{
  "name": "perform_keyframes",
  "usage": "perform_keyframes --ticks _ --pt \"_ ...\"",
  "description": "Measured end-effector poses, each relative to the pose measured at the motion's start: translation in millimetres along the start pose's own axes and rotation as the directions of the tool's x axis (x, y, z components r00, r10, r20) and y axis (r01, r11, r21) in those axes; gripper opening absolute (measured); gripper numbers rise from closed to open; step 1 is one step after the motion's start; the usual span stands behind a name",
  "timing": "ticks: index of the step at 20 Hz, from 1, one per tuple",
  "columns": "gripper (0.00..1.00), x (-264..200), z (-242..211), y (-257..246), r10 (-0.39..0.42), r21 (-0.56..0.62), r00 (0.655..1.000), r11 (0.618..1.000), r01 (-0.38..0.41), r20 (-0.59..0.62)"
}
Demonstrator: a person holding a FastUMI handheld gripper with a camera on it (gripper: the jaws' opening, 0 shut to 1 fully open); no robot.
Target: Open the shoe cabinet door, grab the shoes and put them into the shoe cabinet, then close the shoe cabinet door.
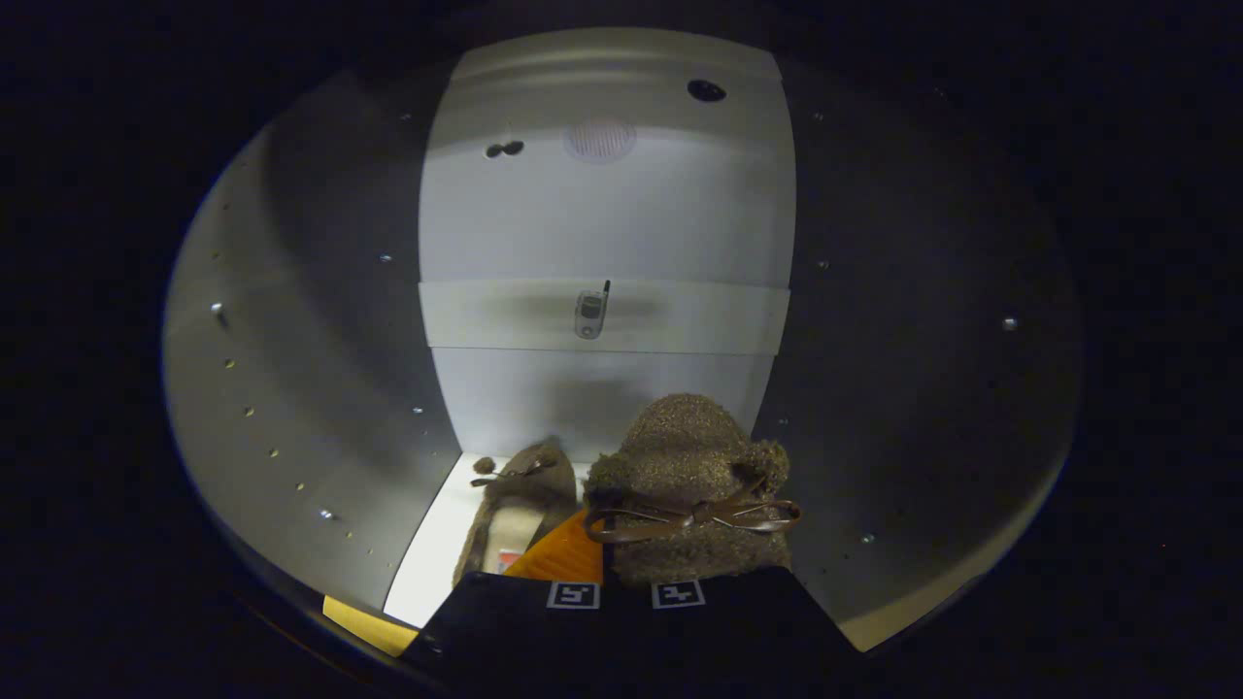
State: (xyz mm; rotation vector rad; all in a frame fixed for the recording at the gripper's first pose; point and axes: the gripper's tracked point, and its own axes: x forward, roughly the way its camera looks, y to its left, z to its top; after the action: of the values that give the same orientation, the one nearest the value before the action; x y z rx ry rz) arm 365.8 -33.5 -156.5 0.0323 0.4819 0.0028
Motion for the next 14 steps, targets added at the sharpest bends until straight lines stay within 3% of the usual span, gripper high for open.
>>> perform_keyframes --ticks 6,14 --pt "0.04 74.9 -34.8 -10.8 -0.012 0.06 0.994 0.998 0.018 -0.108" --pt "0.08 108.3 -70.8 -14.2 -0.044 0.065 0.978 0.996 0.059 -0.205"
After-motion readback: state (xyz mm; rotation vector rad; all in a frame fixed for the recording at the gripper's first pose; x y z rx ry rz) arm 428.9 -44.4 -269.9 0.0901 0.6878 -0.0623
